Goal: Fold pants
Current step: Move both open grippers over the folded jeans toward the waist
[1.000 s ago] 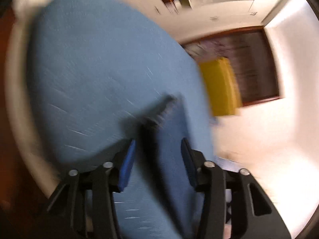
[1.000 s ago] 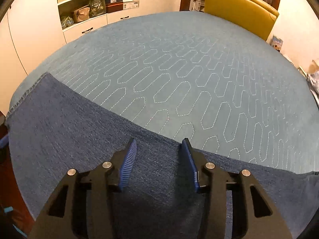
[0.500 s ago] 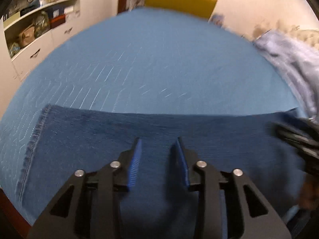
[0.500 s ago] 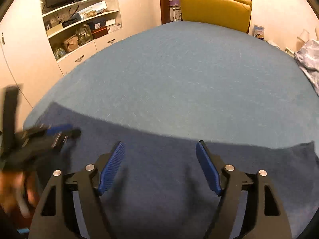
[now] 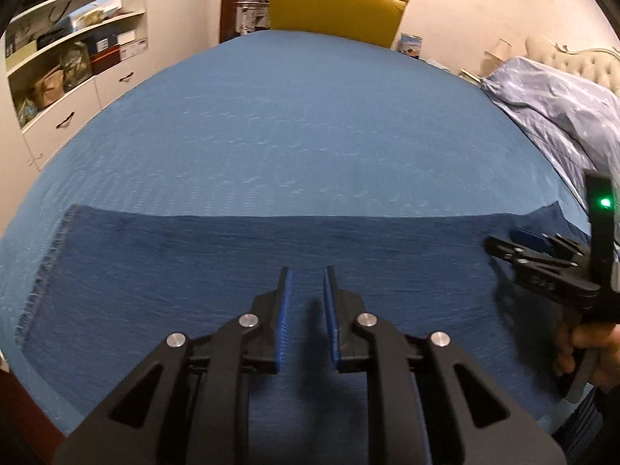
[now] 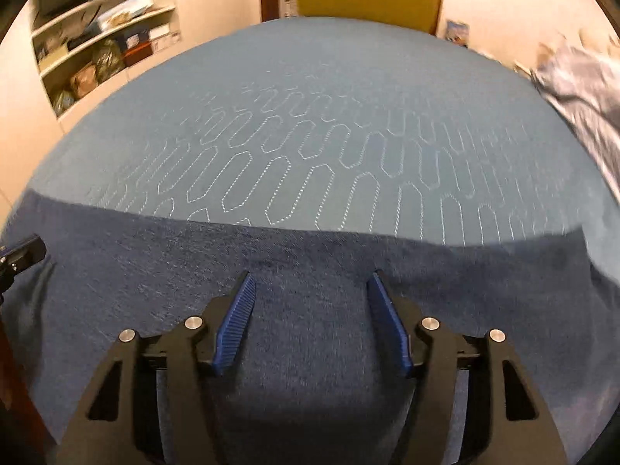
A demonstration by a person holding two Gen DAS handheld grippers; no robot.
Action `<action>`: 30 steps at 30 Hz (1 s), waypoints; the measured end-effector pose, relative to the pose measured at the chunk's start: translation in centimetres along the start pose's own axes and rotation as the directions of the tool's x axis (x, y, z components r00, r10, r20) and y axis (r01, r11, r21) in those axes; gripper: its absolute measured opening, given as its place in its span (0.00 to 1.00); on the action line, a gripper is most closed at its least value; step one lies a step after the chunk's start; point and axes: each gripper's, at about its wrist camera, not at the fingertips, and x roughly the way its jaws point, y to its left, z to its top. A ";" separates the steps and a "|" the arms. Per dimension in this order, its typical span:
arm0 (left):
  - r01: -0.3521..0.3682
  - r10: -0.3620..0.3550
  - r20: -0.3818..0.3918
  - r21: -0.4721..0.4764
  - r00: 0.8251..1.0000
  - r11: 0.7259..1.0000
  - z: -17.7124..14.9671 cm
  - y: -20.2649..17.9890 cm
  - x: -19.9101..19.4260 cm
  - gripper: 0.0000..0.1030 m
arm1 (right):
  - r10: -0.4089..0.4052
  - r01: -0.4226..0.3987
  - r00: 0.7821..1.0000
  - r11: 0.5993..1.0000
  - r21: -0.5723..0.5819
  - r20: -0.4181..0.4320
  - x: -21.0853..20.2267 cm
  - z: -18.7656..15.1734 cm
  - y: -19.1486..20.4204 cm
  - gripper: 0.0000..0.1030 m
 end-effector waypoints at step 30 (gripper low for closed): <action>-0.193 0.192 -0.033 -0.013 0.981 0.981 -2.4 -6.4 3.5 0.32 | -0.397 0.409 0.912 0.880 0.243 -0.098 -10.1 -10.8 -40.7 0.77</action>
